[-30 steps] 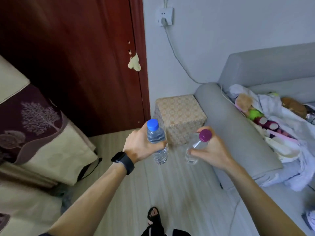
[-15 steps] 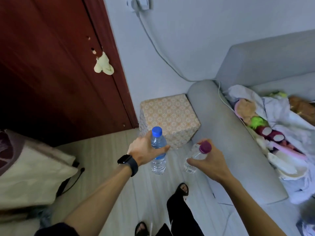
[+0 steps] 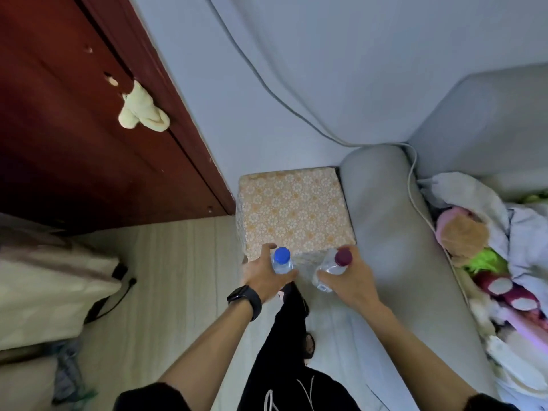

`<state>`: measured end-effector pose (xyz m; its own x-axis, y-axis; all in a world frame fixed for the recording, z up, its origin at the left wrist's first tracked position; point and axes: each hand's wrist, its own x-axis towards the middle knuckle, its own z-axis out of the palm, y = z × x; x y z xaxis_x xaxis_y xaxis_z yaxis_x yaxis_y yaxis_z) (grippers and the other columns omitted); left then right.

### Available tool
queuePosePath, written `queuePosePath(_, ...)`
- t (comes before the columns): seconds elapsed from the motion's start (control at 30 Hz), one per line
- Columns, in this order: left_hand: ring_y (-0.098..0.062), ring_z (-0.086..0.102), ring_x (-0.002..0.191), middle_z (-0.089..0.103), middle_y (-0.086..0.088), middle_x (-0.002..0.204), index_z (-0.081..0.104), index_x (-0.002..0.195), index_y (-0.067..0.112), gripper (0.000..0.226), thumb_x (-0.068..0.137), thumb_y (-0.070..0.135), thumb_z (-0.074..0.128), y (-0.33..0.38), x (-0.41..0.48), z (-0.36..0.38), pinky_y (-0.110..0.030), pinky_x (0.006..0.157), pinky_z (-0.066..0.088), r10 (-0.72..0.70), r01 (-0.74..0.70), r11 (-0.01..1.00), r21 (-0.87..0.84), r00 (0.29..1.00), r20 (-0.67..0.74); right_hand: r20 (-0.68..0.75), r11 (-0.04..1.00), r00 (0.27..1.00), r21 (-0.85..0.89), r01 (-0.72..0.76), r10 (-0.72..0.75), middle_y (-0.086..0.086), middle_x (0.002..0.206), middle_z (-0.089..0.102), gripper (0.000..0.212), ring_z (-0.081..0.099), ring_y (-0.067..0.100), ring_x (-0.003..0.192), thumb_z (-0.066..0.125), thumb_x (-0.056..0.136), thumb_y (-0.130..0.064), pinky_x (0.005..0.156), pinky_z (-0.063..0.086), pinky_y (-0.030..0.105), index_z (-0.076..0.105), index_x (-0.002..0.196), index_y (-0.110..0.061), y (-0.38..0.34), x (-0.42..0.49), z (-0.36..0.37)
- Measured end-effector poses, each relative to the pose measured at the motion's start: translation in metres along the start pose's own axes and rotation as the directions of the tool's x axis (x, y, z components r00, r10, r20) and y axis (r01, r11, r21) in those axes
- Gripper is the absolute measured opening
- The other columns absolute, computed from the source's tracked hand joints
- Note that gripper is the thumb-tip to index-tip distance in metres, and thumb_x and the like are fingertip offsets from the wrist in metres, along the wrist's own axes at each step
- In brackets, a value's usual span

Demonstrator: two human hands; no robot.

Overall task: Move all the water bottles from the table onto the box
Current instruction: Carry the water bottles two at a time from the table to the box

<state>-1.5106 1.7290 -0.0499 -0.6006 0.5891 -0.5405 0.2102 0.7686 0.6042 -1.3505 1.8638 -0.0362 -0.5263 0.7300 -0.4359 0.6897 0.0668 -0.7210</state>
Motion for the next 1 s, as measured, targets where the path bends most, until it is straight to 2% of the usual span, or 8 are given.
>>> queuePosePath(0.23,-0.016,0.062,0.082,0.069,0.006,0.104,0.044,0.124,0.032,0.063,0.074,0.046,0.080,0.029,0.115,0.020,-0.032,0.070,0.055,-0.075,0.076,0.997,-0.018,0.995,0.058,-0.017,0.998,1.000,-0.065,0.020,-0.021,-0.007,0.110,0.052,0.057,0.055,0.012,0.097,0.090,0.063,-0.018,0.077,0.032,-0.002,0.054,0.105,-0.029,0.011,0.121,0.005)
queuePosePath(0.37,-0.018,0.065,0.085,0.068,0.007,0.102,0.043,0.126,0.034,0.064,0.075,0.047,0.079,0.046,0.171,0.032,-0.038,0.074,0.057,-0.109,0.111,0.991,-0.068,0.993,0.032,-0.030,0.992,0.999,-0.126,0.021,-0.025,-0.005,0.119,0.051,0.061,0.059,0.013,0.105,0.090,0.066,-0.022,0.088,0.036,0.010,0.060,0.119,-0.025,0.022,0.191,0.004)
queuePosePath(0.47,-0.019,0.064,0.086,0.066,0.008,0.102,0.044,0.126,0.036,0.066,0.073,0.051,0.080,0.057,0.204,0.040,-0.037,0.072,0.056,-0.155,0.157,0.981,-0.114,0.988,0.022,-0.025,0.990,0.999,-0.137,0.027,-0.030,-0.004,0.123,0.055,0.063,0.059,0.012,0.107,0.090,0.068,-0.027,0.088,0.039,0.016,0.059,0.123,-0.024,0.028,0.237,0.003)
queuePosePath(0.57,-0.019,0.063,0.081,0.065,0.008,0.099,0.046,0.123,0.038,0.061,0.073,0.049,0.081,0.065,0.233,0.049,-0.031,0.063,0.052,-0.188,0.185,0.970,-0.160,0.982,-0.005,0.034,0.986,0.998,-0.157,0.051,-0.046,-0.002,0.125,0.058,0.065,0.059,0.017,0.114,0.090,0.067,-0.028,0.094,0.042,0.022,0.059,0.125,-0.024,0.038,0.280,0.002)
queuePosePath(0.67,-0.019,0.063,0.082,0.064,0.009,0.099,0.047,0.124,0.038,0.062,0.074,0.048,0.081,0.072,0.253,0.058,-0.033,0.067,0.054,-0.178,0.173,0.974,-0.146,0.984,-0.018,0.097,0.984,0.994,-0.165,0.060,-0.044,-0.001,0.130,0.057,0.068,0.057,0.017,0.118,0.090,0.068,-0.030,0.102,0.045,0.030,0.058,0.128,-0.024,0.050,0.308,0.003)
queuePosePath(0.8,-0.019,0.064,0.085,0.066,0.008,0.102,0.046,0.126,0.038,0.064,0.073,0.049,0.081,0.076,0.271,0.072,-0.033,0.069,0.054,-0.185,0.183,0.974,-0.136,0.983,-0.004,0.165,0.983,0.985,-0.165,0.079,-0.051,-0.003,0.129,0.058,0.068,0.059,0.017,0.117,0.091,0.069,-0.026,0.102,0.047,0.032,0.057,0.128,-0.025,0.069,0.324,0.006)
queuePosePath(0.93,-0.019,0.065,0.098,0.065,0.007,0.115,0.045,0.135,0.036,0.070,0.075,0.048,0.080,0.069,0.279,0.084,-0.038,0.081,0.057,-0.218,0.213,0.966,-0.144,0.976,-0.022,0.206,0.983,0.977,-0.160,0.090,-0.055,-0.006,0.133,0.058,0.067,0.059,0.016,0.119,0.089,0.072,-0.026,0.097,0.043,0.021,0.055,0.130,-0.031,0.084,0.327,0.004)
queuePosePath(1.0,-0.017,0.064,0.100,0.064,0.008,0.118,0.043,0.137,0.041,0.072,0.075,0.049,0.079,0.063,0.276,0.089,-0.041,0.082,0.057,-0.230,0.219,0.958,-0.185,0.973,-0.034,0.234,0.986,0.971,-0.146,0.080,-0.044,-0.006,0.141,0.053,0.073,0.054,0.017,0.126,0.088,0.074,-0.029,0.101,0.041,0.022,0.050,0.136,-0.038,0.086,0.327,0.001)
